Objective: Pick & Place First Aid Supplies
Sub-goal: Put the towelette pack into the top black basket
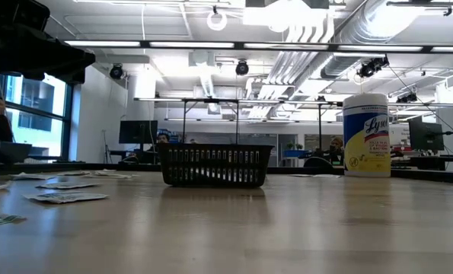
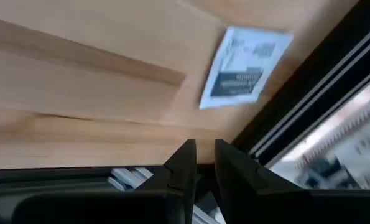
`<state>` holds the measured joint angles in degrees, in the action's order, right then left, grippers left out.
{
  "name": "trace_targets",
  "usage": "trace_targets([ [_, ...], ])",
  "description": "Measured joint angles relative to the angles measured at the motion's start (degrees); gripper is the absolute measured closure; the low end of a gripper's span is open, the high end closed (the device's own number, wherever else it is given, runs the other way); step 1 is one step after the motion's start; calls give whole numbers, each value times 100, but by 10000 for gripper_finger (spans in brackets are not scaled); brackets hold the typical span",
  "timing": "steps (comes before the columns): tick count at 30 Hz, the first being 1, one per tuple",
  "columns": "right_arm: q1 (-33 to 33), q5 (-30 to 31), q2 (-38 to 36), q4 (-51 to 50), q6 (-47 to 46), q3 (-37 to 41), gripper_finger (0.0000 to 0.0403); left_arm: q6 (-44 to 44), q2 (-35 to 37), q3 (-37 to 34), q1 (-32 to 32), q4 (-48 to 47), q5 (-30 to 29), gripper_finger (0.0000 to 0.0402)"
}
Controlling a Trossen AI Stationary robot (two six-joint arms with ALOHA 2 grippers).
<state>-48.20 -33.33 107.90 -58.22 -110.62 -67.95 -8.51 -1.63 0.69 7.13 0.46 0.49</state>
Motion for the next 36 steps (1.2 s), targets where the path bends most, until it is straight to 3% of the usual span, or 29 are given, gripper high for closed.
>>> trace_targets([
  [9,251,-1127,0,588,1113,923,323,-1,0,0,0,0,0,309],
  [15,501,-1399,0,1080,1654,1382,282,0,0,0,1,-2,0,309],
  [21,659,-1350,0,1504,1793,1791,263,0,0,0,1,-2,0,309],
  [28,1055,-1085,-7,1468,2605,1732,265,0,0,-1,0,0,0,309],
  [36,1581,-55,-7,1142,3135,1099,268,-2,2,0,-1,-1,0,309],
])
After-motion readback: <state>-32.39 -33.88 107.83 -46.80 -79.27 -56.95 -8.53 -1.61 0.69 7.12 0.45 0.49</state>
